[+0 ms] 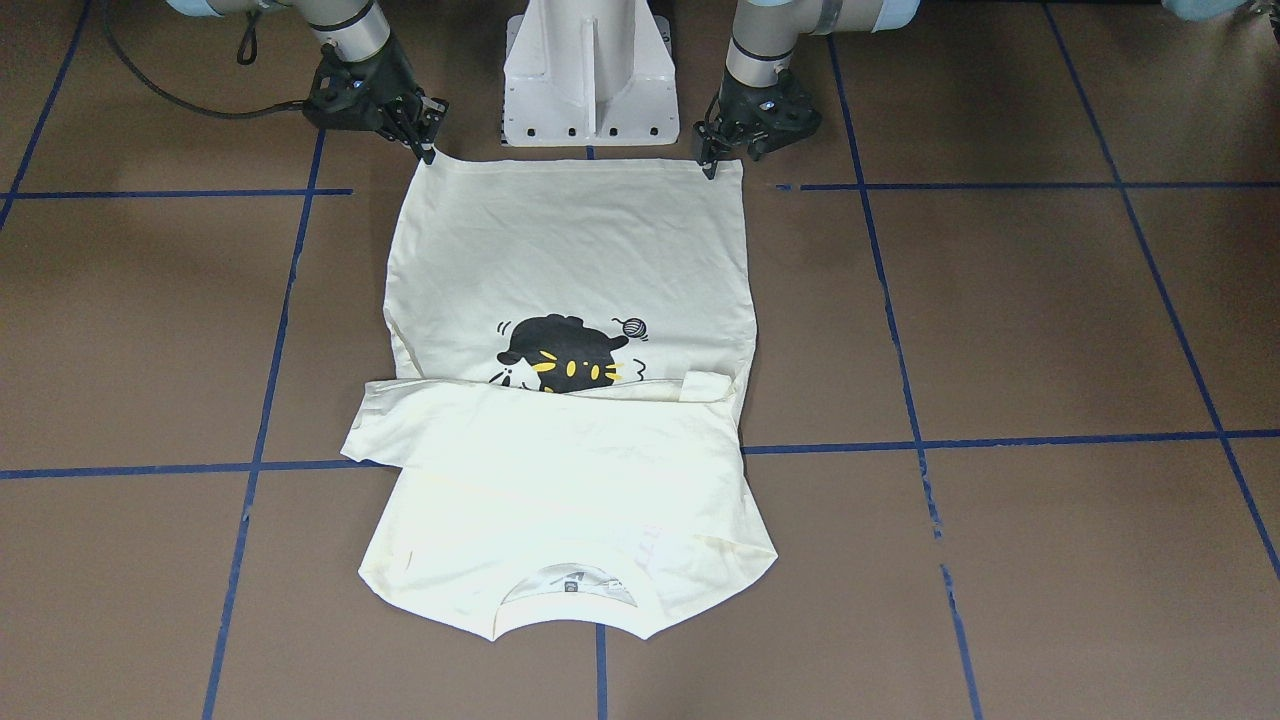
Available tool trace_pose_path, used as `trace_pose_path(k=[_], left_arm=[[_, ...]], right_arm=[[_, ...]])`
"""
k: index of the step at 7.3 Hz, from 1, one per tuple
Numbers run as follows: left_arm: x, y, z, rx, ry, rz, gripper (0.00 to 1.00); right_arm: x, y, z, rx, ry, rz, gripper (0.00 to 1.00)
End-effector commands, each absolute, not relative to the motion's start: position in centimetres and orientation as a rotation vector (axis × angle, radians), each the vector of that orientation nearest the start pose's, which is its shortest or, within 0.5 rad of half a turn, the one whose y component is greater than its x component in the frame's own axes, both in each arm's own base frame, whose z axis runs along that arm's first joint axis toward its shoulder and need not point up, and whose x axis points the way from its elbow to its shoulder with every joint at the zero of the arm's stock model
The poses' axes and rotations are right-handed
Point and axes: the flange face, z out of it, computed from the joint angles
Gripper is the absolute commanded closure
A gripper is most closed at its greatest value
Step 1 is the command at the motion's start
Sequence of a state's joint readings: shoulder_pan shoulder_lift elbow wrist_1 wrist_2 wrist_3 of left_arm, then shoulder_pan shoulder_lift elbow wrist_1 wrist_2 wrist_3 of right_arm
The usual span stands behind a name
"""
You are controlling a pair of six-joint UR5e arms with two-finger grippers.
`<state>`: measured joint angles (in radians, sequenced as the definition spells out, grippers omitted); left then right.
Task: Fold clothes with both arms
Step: 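Grasp both hem corners with the left and right grippers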
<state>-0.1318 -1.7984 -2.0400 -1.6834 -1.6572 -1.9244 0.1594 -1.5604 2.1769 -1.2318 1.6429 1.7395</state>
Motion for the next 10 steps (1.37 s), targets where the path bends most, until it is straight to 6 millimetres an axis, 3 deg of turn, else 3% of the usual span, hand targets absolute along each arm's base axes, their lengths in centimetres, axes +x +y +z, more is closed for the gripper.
trace_pose_path(k=[1, 4, 5, 8, 10], left_arm=[[52.3, -18.9, 32.7, -0.174, 0.784, -0.414, 0.24], [52.3, -19.1, 32.9, -0.161, 0.781, -0.416, 0.35], [52.3, -19.2, 32.9, -0.16, 0.781, -0.418, 0.46], [52.0, -19.5, 32.5, -0.156, 0.791, -0.422, 0.99], [51.8, -19.5, 32.2, -0.157, 0.799, -0.42, 1.0]], right_arm=[[-43.5, -20.1, 33.7, -0.068, -0.957, 0.273, 1.0], [-43.2, -20.6, 33.5, -0.066, -0.962, 0.28, 1.0], [-42.9, -20.7, 33.4, -0.068, -0.964, 0.28, 1.0], [-42.4, -21.3, 33.9, -0.075, -0.956, 0.288, 1.0], [-42.2, -21.5, 33.9, -0.08, -0.954, 0.289, 1.0]])
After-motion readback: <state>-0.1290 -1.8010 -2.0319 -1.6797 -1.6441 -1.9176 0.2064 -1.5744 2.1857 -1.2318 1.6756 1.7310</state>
